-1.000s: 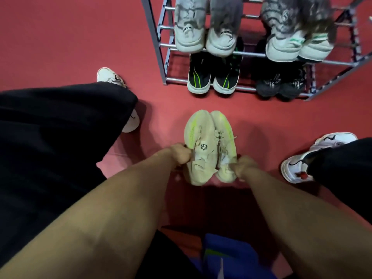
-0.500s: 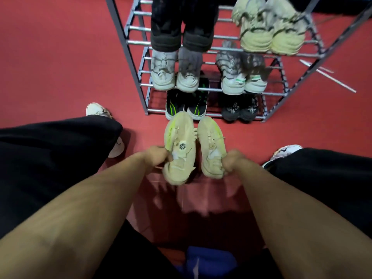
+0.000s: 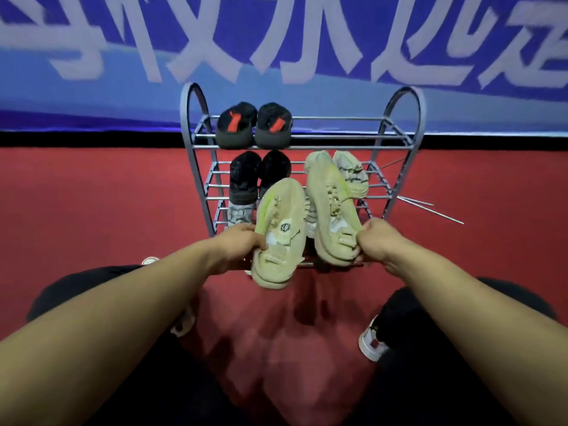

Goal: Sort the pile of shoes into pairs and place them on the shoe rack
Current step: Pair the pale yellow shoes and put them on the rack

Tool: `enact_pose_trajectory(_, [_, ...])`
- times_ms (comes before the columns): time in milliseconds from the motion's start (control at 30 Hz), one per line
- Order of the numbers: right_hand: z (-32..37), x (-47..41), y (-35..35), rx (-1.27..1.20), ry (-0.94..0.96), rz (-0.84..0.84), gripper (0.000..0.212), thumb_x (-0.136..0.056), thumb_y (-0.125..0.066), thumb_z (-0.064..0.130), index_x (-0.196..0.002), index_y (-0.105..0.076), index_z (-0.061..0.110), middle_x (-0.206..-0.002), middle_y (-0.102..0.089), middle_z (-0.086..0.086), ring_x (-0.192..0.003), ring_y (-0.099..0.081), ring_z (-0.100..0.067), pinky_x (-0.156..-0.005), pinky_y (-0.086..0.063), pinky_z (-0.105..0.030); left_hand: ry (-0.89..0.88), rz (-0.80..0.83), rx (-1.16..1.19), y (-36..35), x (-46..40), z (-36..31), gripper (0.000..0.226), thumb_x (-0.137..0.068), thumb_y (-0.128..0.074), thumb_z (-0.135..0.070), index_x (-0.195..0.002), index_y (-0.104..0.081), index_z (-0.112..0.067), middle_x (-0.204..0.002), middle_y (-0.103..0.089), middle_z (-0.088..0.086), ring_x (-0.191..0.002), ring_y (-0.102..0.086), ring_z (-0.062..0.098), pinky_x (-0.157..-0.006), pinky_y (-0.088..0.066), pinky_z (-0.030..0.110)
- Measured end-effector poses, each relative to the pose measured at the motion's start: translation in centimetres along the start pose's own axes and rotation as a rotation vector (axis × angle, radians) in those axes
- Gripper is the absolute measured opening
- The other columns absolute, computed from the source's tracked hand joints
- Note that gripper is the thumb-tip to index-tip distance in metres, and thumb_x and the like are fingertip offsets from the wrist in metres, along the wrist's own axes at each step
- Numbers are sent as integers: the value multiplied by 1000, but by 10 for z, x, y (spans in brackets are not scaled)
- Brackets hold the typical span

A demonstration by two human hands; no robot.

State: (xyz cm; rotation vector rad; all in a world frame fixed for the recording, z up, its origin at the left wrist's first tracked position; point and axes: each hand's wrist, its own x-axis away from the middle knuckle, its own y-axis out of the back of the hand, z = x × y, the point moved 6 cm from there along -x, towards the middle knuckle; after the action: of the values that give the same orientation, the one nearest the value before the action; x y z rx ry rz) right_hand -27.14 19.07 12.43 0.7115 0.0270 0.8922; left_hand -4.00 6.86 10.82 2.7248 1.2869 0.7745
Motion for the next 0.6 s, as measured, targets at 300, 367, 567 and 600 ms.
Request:
enact_pose_trajectory(300, [84, -34, 98, -116, 136, -205, 25, -86, -39, 1, -65, -49, 7, -61, -55, -17, -45, -54, -28, -58, -56, -47, -234, -15, -31, -20, -31, -144, 12, -80, -56, -3, -89, -64, -4, -64, -52, 11, -43, -47, 16, -53, -44, 24])
enact_pose_trajectory(367, [100, -56, 113, -101, 166, -248, 21, -84, -41, 7, -65, -50, 9, -66, -55, -18, -54, -57, -32, -65, -56, -58, -254, -54, -35, -21, -45, -169, 13, -82, -53, 0, -91, -62, -1, -67, -57, 13, -50, -57, 21, -50, -50, 24])
enact_pose_trajectory(567, [125, -133, 144, -37, 165, -367, 20, -87, -45, 10, -67, -48, 10, -81, -59, -22, -83, -66, -44, -77, -55, -60, -242, -201, -101, -20, -128, -226, 27, -86, -48, 1, -107, -64, -1, -107, -68, 20, -95, -67, 38, -81, -58, 50])
enact_pose_trajectory(600, [124, -147, 145, -26, 144, -362, 19, -88, -45, 10, -69, -49, 10, -87, -62, -25, -88, -66, -46, -79, -55, -58, -246, -224, -116, -20, -142, -233, 27, -87, -47, 1, -108, -64, -1, -110, -67, 21, -97, -66, 39, -84, -57, 51])
